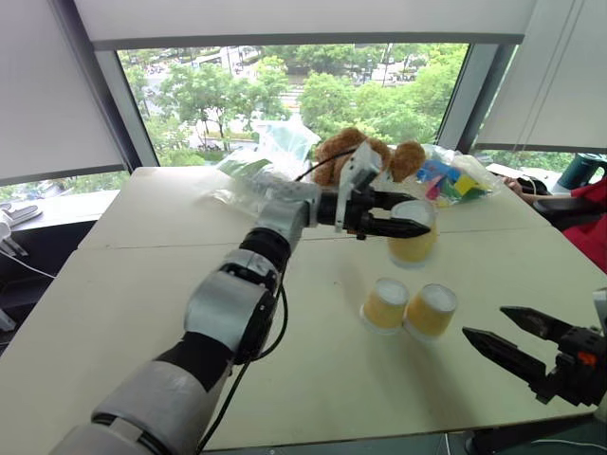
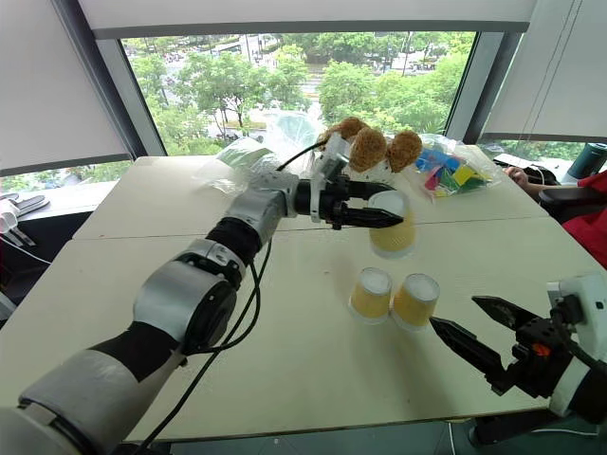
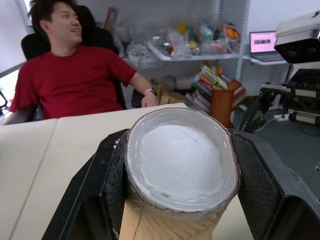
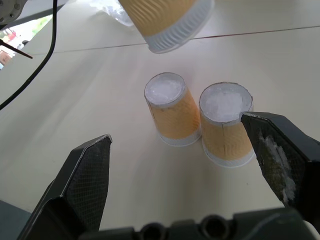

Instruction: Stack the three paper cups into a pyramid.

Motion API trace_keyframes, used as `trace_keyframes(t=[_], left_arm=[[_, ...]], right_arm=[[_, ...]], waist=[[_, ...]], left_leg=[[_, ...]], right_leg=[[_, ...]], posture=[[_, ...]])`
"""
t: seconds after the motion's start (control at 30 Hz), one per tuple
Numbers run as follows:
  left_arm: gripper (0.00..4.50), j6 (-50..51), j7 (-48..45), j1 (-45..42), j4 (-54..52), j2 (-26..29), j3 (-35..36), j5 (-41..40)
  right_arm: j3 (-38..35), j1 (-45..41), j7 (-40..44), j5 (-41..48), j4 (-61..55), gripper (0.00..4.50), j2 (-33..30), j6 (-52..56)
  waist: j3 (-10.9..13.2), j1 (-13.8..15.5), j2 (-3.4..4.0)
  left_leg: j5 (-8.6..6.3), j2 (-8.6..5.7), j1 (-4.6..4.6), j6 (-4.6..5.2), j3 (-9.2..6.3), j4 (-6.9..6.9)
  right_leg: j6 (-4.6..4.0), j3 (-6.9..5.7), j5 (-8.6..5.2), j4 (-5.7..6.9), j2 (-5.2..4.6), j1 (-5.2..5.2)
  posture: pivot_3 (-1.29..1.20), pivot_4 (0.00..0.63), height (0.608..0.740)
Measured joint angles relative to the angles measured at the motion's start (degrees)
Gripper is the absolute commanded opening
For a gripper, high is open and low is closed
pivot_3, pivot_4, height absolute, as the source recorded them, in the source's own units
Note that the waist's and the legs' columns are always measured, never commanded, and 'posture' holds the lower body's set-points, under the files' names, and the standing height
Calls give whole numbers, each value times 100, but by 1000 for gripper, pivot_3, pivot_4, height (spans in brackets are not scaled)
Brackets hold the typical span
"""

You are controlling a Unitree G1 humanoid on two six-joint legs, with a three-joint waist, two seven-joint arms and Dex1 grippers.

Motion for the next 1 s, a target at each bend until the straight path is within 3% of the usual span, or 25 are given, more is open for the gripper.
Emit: trace_keyframes(t=[0.6, 1.0], left_arm=[[2379, -539, 310, 122, 376, -511, -361, 938], [2379, -707, 433, 123, 376, -554, -400, 1062]], right_arm=[[98, 386, -274, -276, -382, 4500, 389, -505], [164, 549, -384, -380, -422, 4500, 427, -687]], waist=[[0, 104, 0], [0, 105, 0]], left_leg=[[0, -2, 1, 0, -1, 2], [0, -2, 3, 0, -2, 3]], right_leg=[[1, 1, 0, -2, -1, 0], [1, 1, 0, -3, -1, 3]], posture=[[0, 150, 740], [0, 150, 740]])
